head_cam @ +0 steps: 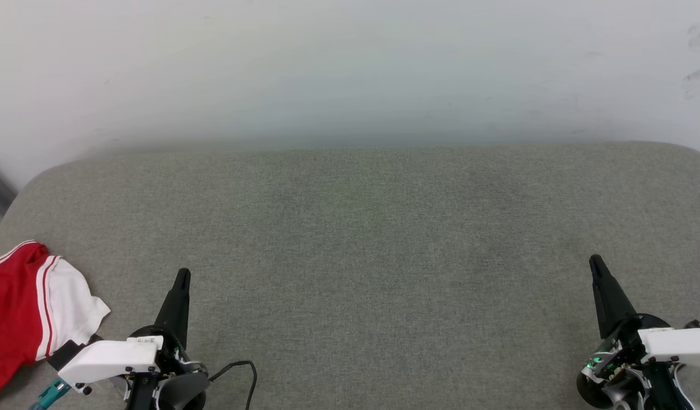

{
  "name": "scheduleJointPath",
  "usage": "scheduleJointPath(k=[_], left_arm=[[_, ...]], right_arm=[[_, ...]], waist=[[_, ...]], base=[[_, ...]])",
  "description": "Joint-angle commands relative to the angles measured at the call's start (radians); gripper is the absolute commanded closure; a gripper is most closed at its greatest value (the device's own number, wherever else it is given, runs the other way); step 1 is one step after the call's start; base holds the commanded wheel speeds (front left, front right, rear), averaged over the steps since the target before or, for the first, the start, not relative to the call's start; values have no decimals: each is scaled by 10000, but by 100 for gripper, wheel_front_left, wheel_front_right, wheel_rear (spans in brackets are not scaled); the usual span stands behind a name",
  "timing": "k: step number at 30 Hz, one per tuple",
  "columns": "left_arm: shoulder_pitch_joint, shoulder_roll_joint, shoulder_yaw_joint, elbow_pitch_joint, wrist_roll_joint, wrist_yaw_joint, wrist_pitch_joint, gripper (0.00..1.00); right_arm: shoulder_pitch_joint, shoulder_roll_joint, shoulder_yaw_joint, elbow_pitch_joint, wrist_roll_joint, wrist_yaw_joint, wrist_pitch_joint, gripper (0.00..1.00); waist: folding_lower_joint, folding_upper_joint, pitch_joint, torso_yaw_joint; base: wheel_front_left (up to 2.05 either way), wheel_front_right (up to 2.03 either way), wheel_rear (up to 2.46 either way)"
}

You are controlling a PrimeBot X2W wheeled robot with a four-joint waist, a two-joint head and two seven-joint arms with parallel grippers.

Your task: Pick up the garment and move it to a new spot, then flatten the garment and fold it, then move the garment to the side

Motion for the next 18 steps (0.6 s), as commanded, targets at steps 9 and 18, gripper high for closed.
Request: scheduleJointPath(k=[9, 18], left_arm=[[-56, -17, 25, 0, 2, -30, 18, 100], [-56, -17, 25, -1, 0, -30, 18, 100]], right_arm=[[-117, 45, 5, 7, 32, -3, -6, 100], [-117, 45, 6, 7, 32, -3, -6, 100]], waist=[[0, -1, 0, 0], [0, -1, 0, 0]], base=[[0, 0, 0], [0, 0, 0]])
